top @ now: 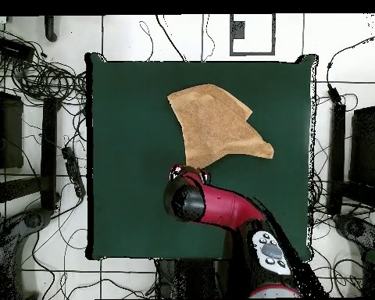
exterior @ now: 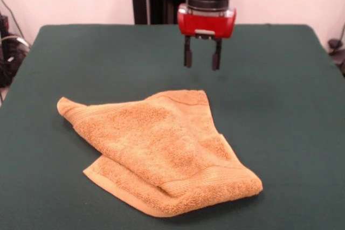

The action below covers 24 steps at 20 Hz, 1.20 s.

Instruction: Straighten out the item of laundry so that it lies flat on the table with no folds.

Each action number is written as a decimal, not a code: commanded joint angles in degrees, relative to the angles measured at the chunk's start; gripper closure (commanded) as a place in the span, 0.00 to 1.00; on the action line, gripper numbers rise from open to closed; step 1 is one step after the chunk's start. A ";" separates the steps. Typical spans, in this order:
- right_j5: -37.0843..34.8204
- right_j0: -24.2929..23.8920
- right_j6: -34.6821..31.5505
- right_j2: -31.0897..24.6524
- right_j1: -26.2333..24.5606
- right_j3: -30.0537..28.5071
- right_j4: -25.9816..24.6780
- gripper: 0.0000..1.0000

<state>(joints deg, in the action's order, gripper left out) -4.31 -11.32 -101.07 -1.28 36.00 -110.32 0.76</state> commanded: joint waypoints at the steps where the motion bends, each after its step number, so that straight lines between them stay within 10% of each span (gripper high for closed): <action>1: 6.85 3.21 -12.29 -6.05 -8.93 -0.44 1.11 0.00; 11: 10.16 -0.44 -9.32 -8.77 -15.89 6.69 0.34 0.00; 24: 3.78 -2.49 -7.23 -8.93 -11.28 8.50 1.22 0.00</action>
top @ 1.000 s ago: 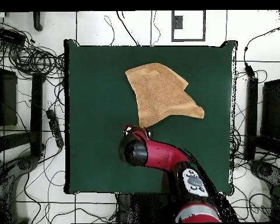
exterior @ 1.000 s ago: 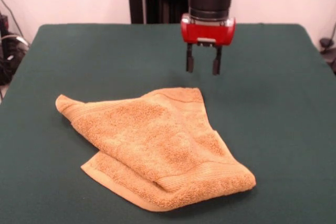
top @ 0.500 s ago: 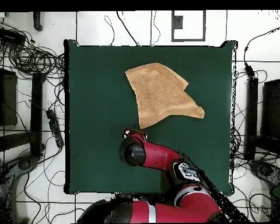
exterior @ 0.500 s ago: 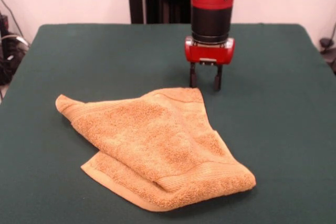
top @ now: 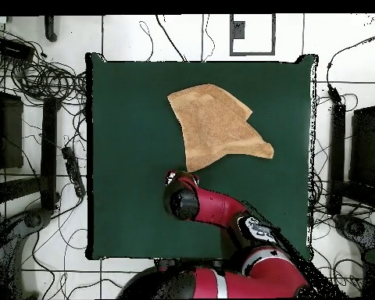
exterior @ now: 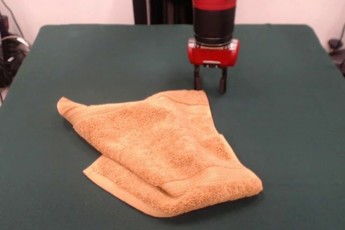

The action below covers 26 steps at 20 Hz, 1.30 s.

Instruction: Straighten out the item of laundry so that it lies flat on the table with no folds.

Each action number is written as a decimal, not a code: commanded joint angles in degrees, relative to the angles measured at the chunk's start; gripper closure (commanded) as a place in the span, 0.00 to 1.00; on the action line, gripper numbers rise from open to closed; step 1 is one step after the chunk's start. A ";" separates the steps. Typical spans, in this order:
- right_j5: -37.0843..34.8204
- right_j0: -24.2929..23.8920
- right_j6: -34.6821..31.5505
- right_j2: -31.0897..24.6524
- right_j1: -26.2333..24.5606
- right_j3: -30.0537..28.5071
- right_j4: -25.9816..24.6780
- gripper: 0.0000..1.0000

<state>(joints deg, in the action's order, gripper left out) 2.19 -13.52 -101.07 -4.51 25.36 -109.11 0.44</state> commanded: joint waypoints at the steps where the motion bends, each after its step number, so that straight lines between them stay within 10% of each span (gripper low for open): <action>1: -2.73 -0.07 -7.48 -5.48 -0.25 7.14 1.70 0.00; 17: -8.58 2.72 -7.81 -1.53 6.10 8.22 3.59 0.00; 26: -7.07 1.26 -6.37 -3.37 -1.14 13.67 2.07 0.00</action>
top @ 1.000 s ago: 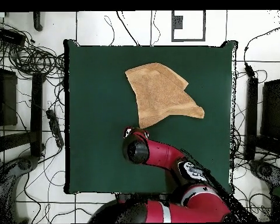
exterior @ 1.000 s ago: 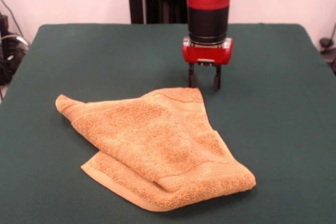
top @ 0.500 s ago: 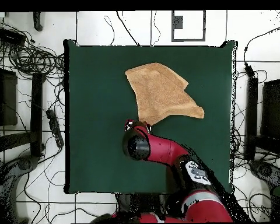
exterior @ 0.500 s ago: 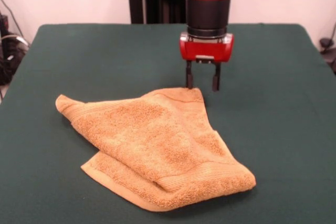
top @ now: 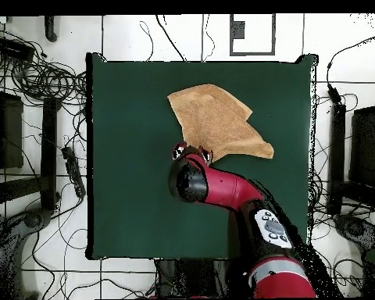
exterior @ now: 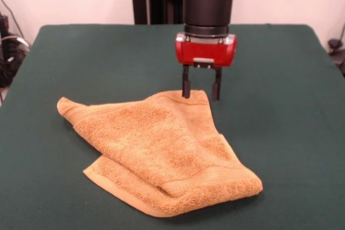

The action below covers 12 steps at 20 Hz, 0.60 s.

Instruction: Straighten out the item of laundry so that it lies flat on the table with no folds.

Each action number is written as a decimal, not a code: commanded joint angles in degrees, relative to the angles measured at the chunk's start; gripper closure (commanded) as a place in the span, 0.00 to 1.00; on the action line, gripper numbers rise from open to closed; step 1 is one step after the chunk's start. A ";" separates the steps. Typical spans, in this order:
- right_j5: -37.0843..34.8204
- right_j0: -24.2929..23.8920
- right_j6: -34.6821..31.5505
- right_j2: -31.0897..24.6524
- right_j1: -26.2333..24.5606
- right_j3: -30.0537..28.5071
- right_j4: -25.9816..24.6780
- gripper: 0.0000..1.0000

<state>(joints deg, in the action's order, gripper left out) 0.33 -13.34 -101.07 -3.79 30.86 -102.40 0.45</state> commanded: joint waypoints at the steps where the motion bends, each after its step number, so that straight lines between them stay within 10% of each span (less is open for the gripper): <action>1: -4.24 1.26 -6.44 -3.75 -7.71 7.54 1.82 0.00; 12: -7.12 0.24 -4.91 -4.33 -13.36 11.91 0.60 0.00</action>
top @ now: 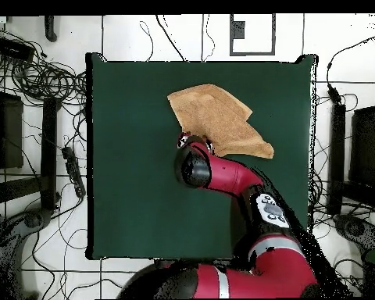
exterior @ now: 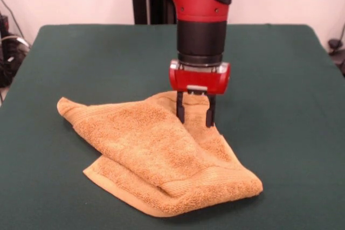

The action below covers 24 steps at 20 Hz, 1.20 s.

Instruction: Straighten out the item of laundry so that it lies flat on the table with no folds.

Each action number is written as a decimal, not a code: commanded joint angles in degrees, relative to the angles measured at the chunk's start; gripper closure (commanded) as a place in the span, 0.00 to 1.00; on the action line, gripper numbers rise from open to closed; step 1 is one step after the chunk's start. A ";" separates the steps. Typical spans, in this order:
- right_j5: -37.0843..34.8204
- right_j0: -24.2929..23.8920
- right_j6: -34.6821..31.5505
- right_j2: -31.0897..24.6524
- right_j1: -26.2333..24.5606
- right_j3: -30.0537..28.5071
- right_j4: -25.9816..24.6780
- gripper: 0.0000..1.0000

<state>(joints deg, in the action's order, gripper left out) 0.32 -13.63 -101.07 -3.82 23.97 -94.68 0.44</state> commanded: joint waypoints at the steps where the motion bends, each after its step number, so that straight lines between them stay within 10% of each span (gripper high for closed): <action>1: -7.08 1.22 -5.66 -3.39 -5.76 3.51 0.88 0.00; 16: -24.68 6.97 -11.14 3.23 24.55 -18.63 3.78 0.00; 24: -15.93 5.77 -11.18 2.46 15.62 -14.65 2.37 0.00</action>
<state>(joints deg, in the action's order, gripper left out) -17.57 -8.17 -101.07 0.90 45.69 -106.91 1.00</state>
